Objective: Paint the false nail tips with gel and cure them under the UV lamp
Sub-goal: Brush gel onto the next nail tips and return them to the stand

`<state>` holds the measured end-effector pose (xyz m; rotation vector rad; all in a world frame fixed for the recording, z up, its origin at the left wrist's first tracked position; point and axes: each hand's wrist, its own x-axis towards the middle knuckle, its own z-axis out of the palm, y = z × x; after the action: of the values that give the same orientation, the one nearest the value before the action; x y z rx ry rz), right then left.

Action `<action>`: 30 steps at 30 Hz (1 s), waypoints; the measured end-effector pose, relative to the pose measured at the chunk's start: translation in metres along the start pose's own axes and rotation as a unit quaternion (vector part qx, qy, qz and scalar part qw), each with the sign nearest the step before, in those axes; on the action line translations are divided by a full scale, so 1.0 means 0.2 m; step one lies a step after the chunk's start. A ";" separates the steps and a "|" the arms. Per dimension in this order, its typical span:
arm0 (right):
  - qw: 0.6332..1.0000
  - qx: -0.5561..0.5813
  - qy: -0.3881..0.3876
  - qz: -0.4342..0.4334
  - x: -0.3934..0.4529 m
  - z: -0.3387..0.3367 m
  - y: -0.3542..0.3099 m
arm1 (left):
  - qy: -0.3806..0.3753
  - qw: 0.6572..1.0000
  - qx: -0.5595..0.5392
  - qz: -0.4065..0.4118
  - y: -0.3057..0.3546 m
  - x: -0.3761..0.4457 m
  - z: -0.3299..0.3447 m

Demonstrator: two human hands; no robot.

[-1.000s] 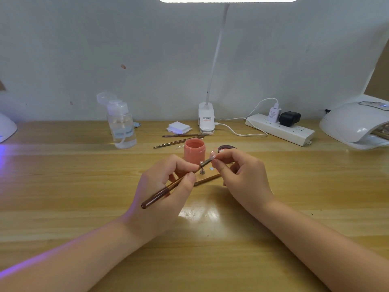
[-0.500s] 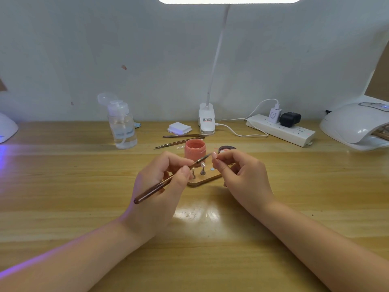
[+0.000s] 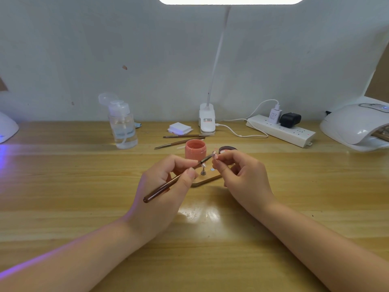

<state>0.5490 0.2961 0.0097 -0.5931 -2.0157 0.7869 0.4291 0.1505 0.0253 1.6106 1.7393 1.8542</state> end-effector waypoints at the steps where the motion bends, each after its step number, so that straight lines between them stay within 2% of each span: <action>1: 1.000 0.001 0.002 -0.001 0.00 0.00 0.00 | -0.003 1.000 0.006 0.006 0.00 0.00 0.00; 10: 1.000 -0.010 0.013 0.000 0.00 0.00 0.00 | 0.008 1.000 -0.025 0.000 0.00 0.00 0.00; 17: 1.000 -0.003 0.009 0.011 0.00 0.00 0.00 | -0.005 0.999 0.037 0.027 0.00 0.00 -0.01; 24: 1.000 0.011 0.012 0.006 0.00 0.00 0.00 | -0.005 1.000 0.028 -0.001 0.00 0.01 0.00; 30: 1.000 0.010 0.007 0.006 0.00 0.00 0.00 | -0.002 0.999 0.034 0.028 0.01 0.00 -0.01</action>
<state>0.5492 0.2968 0.0102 -0.5981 -1.9921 0.8068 0.4284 0.1477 0.0268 1.7025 1.7928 1.8329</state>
